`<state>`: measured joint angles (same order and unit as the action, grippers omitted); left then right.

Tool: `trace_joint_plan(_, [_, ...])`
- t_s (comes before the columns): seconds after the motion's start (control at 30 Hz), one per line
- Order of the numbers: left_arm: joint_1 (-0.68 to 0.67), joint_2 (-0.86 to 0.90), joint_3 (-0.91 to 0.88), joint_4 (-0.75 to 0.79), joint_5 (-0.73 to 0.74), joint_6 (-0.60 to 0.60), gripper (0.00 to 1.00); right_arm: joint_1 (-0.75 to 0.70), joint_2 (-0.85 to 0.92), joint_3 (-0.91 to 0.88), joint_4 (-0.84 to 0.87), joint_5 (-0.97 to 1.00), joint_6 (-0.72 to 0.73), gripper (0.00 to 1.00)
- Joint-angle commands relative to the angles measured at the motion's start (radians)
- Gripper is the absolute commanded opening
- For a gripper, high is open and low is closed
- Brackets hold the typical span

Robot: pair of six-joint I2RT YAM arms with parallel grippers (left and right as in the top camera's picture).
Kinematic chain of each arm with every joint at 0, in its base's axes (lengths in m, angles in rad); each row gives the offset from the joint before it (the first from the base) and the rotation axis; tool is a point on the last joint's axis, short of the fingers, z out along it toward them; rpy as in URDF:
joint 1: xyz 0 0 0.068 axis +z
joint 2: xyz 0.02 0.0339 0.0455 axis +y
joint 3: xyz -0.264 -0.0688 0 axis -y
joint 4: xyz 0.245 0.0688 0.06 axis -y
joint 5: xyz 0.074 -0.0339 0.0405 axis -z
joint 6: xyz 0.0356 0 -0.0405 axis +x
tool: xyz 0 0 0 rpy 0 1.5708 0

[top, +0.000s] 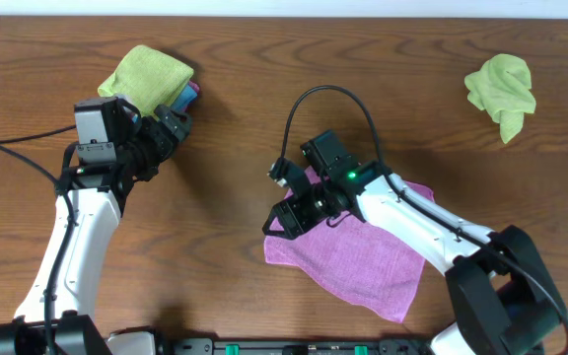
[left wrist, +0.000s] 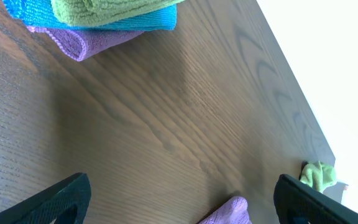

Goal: Fold the cloth

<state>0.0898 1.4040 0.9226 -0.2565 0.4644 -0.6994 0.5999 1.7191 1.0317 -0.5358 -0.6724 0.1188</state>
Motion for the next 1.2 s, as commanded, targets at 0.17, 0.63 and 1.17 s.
trace_joint_plan(0.17, [0.002,-0.019,0.012,0.003,-0.002,0.004,0.95,-0.056,-0.013,0.002,0.103,0.26,0.045,0.63])
trace_joint_plan(0.63, [0.002,-0.019,0.012,0.0,0.0,0.004,0.95,-0.098,-0.011,0.002,0.163,0.648,0.054,0.69])
trace_joint_plan(1.17, [0.002,-0.019,0.012,-0.001,0.0,0.004,0.95,-0.099,0.111,0.002,0.266,0.752,0.129,0.67])
